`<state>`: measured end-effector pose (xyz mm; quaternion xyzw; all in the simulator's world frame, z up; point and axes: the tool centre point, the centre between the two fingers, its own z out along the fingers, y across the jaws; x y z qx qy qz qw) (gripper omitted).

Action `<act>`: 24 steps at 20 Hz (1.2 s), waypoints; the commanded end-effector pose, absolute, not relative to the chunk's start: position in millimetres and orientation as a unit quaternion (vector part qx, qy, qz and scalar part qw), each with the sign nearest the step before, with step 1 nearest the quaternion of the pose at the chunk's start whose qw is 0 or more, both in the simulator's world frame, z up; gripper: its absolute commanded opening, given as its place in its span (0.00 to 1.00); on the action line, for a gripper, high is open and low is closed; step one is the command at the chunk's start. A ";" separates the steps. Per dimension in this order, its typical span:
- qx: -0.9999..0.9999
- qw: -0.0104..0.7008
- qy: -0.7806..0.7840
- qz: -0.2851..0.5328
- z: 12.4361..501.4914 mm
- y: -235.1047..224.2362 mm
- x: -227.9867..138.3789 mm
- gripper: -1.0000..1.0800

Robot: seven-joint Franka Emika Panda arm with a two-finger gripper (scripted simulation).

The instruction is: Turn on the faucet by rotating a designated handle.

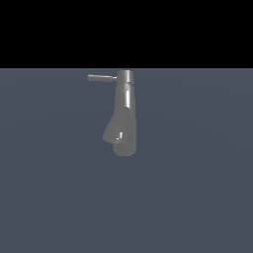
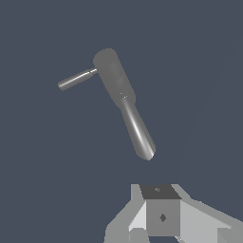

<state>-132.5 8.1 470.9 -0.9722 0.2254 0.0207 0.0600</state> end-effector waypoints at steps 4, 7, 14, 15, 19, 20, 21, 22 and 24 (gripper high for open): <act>-0.953 0.065 0.293 0.034 453.1 17.3 -98.0 0.00; -0.941 0.065 0.330 0.041 441.9 22.7 -79.8 0.00; -0.907 0.059 0.414 0.054 411.7 36.1 -39.0 0.00; -0.901 0.058 0.426 0.055 407.0 38.2 -33.4 0.00; -0.878 0.051 0.473 0.060 387.0 46.5 -11.6 0.00; -0.871 0.049 0.484 0.061 381.8 48.7 -6.4 0.00; -0.865 0.047 0.495 0.061 376.5 50.9 -1.2 0.00; -0.859 0.045 0.507 0.062 371.1 53.1 3.9 0.00; -0.845 0.040 0.529 0.062 360.1 57.5 13.9 0.00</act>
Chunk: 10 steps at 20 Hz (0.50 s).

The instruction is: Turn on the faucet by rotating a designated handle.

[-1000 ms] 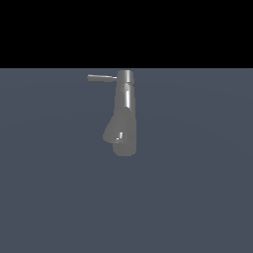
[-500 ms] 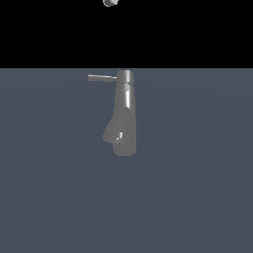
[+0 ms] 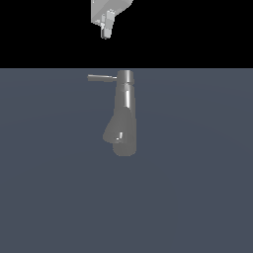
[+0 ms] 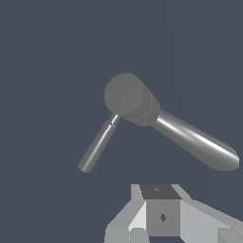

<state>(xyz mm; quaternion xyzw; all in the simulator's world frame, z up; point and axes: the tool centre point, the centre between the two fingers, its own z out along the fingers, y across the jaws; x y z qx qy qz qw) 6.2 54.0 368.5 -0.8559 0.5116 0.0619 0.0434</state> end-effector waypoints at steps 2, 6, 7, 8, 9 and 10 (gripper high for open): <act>-0.832 0.035 0.550 0.062 348.7 62.1 23.6 0.00; -0.803 0.024 0.592 0.060 325.2 71.4 42.0 0.00; -0.796 0.022 0.602 0.059 319.2 73.8 46.4 0.00; -0.788 0.019 0.612 0.057 313.1 76.2 50.7 0.00; -0.781 0.016 0.622 0.056 306.9 78.6 54.9 0.00; -0.773 0.013 0.632 0.054 300.7 81.1 59.0 0.00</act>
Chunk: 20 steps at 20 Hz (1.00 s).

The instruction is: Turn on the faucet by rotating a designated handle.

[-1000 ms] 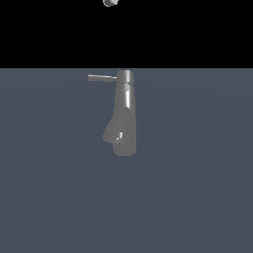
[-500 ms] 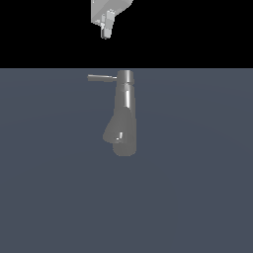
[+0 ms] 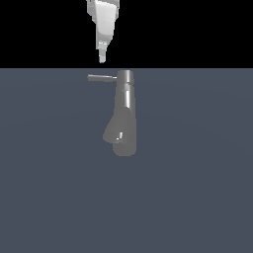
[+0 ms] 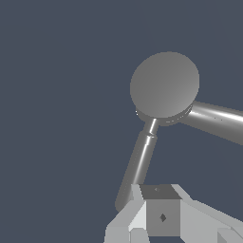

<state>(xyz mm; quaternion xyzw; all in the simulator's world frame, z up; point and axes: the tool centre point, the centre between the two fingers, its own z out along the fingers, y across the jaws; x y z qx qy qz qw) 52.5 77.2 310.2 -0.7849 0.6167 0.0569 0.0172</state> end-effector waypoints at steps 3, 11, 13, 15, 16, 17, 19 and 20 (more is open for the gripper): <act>-0.751 0.005 0.658 0.049 283.0 88.0 70.0 0.00; -0.709 -0.009 0.705 0.035 248.9 101.4 88.9 0.00; -0.702 -0.012 0.711 0.033 243.6 103.6 91.5 0.00; -0.697 -0.013 0.716 0.031 239.5 105.2 93.5 0.00; -0.695 -0.014 0.718 0.030 238.0 105.7 94.2 0.00; -0.694 -0.014 0.720 0.029 236.9 106.2 94.8 0.00; -0.692 -0.015 0.721 0.029 235.5 106.8 95.4 0.00; -0.692 -0.015 0.721 0.029 235.4 106.9 95.5 0.00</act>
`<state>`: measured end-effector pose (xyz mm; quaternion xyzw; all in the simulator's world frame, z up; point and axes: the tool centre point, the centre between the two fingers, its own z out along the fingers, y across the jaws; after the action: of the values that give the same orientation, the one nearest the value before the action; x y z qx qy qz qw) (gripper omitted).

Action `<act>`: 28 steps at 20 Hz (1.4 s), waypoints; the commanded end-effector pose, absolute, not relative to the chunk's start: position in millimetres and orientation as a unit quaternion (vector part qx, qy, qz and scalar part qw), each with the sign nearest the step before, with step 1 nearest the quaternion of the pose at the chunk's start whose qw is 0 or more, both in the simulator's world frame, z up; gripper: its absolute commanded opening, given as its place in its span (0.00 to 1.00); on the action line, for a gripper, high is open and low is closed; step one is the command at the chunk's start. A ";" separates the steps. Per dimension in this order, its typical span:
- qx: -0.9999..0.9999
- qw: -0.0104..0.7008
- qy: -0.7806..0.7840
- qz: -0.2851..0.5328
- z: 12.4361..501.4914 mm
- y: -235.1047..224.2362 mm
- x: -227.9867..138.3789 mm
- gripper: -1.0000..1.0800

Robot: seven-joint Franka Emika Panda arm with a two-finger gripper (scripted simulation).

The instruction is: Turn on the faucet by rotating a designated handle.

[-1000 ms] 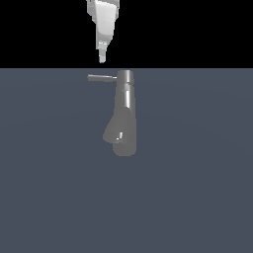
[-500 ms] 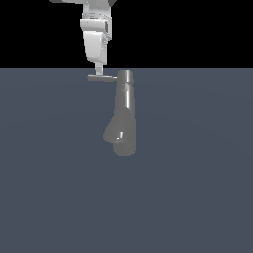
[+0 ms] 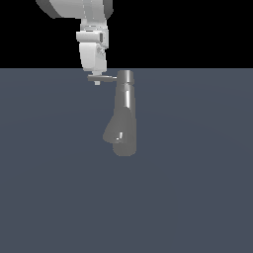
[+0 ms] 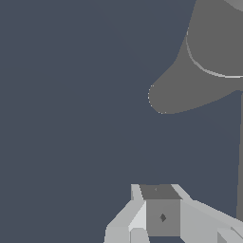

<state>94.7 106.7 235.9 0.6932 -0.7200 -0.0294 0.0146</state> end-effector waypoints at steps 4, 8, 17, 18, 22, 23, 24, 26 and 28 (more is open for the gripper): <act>0.692 0.015 -0.721 -0.029 235.3 106.9 95.2 0.00; 0.692 0.015 -0.721 -0.029 240.0 107.6 85.5 0.00; 0.692 0.015 -0.721 -0.029 251.0 109.2 62.7 0.00; 0.692 0.015 -0.721 -0.029 252.2 109.3 60.2 0.00; 0.692 0.015 -0.721 -0.029 257.4 109.8 49.8 0.00; 0.692 0.015 -0.721 -0.029 258.6 109.9 47.2 0.00; 0.692 0.015 -0.721 -0.029 259.9 110.1 44.6 0.00; 0.692 0.015 -0.721 -0.029 262.5 110.5 39.3 0.00; 0.692 0.015 -0.721 -0.029 265.0 110.9 34.1 0.00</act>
<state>42.1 103.9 264.3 0.6882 -0.7249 -0.0256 0.0121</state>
